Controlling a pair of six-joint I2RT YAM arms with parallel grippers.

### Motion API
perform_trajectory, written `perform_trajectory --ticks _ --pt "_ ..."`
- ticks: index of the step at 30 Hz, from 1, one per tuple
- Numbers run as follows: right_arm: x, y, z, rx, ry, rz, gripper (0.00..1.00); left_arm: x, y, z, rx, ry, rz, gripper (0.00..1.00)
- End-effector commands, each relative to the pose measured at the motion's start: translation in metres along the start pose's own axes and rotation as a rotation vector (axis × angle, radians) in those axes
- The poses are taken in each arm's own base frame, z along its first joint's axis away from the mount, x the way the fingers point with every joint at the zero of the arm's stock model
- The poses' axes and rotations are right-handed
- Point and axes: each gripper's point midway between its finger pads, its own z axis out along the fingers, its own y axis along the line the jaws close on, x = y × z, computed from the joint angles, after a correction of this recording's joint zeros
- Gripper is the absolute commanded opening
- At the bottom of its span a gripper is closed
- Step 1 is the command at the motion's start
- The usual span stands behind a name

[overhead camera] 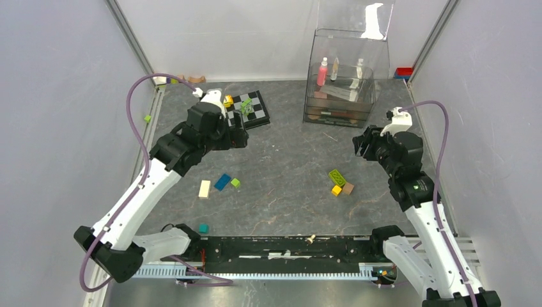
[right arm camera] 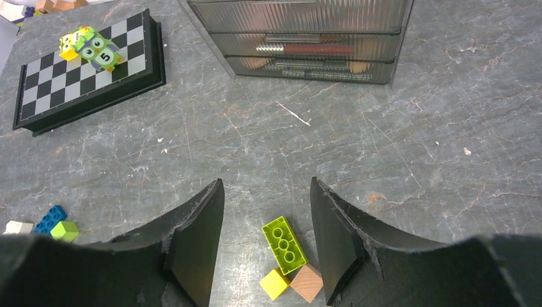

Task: Organize the makeup
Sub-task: Close the storage box at the center of the board.

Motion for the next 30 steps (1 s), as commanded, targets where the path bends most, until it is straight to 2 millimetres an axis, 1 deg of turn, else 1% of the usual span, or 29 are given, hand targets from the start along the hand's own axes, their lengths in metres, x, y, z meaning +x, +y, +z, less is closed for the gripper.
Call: perform_trajectory --ticks 1,3,5,8,12,18,22,24,27,30 --pt "-0.029 0.007 -0.003 -0.01 -0.052 -0.014 0.59 -0.018 0.006 0.002 0.037 -0.041 0.016 1.0" --pt "-0.035 0.009 -0.002 -0.012 -0.058 -0.012 0.59 -0.013 0.023 0.003 -0.028 -0.048 0.02 1.0" --pt "-0.042 0.012 0.0 -0.018 -0.06 -0.008 0.59 -0.004 0.035 0.003 -0.061 -0.052 0.026 1.0" --pt "-0.057 0.016 0.002 -0.015 -0.074 -0.006 0.59 0.012 0.04 0.003 -0.044 -0.055 0.053 1.0" --pt "-0.073 0.017 0.002 -0.006 -0.104 -0.004 0.59 0.025 0.048 0.004 -0.053 -0.05 0.082 1.0" --pt "-0.081 0.003 -0.001 0.077 -0.138 -0.005 0.6 0.038 0.047 0.012 -0.028 0.005 0.163 1.0" --pt "-0.095 -0.002 -0.005 0.125 -0.167 0.018 0.6 0.05 0.056 0.014 -0.042 0.014 0.214 1.0" --pt "-0.102 -0.001 -0.007 0.133 -0.181 0.041 0.6 0.055 0.059 0.014 -0.041 0.003 0.206 1.0" --pt "-0.108 0.004 -0.007 0.114 -0.184 0.068 0.59 0.064 0.048 0.015 0.038 -0.007 0.195 1.0" --pt "-0.109 0.015 -0.003 0.06 -0.164 0.068 0.58 0.064 0.044 0.014 0.065 -0.009 0.191 1.0"
